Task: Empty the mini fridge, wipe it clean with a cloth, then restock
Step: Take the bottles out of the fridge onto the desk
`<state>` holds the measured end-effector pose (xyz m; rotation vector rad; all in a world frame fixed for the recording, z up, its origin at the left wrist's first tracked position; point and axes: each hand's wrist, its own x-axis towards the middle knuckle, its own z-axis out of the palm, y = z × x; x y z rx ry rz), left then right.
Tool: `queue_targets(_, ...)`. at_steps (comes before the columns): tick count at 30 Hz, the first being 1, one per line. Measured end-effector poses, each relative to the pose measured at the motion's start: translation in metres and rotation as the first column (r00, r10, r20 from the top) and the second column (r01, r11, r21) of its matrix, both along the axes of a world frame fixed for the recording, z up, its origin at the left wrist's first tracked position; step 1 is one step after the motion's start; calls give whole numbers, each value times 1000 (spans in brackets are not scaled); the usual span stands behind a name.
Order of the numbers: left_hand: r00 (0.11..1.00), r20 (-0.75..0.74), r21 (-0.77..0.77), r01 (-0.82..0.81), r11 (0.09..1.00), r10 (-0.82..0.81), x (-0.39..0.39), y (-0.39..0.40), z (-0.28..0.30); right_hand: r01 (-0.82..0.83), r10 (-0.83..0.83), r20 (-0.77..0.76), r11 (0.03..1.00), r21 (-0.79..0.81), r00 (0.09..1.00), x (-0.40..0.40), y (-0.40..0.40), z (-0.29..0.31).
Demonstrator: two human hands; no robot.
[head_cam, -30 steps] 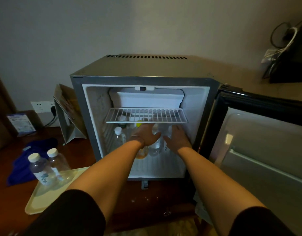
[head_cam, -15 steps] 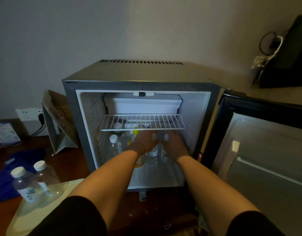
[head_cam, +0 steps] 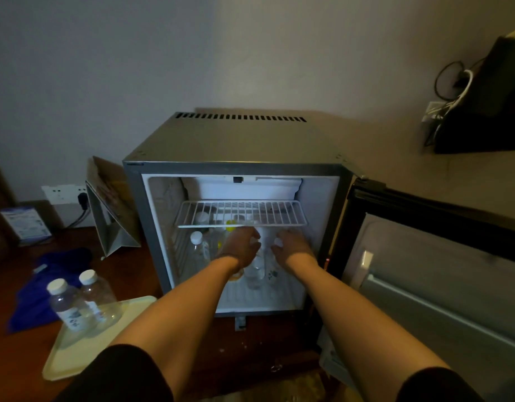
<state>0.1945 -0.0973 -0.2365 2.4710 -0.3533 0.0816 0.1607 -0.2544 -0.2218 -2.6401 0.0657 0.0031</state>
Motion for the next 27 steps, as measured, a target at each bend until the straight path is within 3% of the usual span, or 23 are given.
queue_targets(5,997,-48,40,-55,998,57,-40,4,23,-101,102,72,995,-15,992,-30,10,16)
queue_targets(12,975,-31,-117,-221,968,218,-102,53,54,-269,267,93,963,3,959,-65,51,48)
queue_targets(16,953,16,-121,-300,946,304,-137,89,62,-385,383,85,923,18,920,-81,84,50)
queue_targets(27,845,-36,-64,-534,843,533,-197,213,58,-563,555,122,825,52,823,-111,185,53)
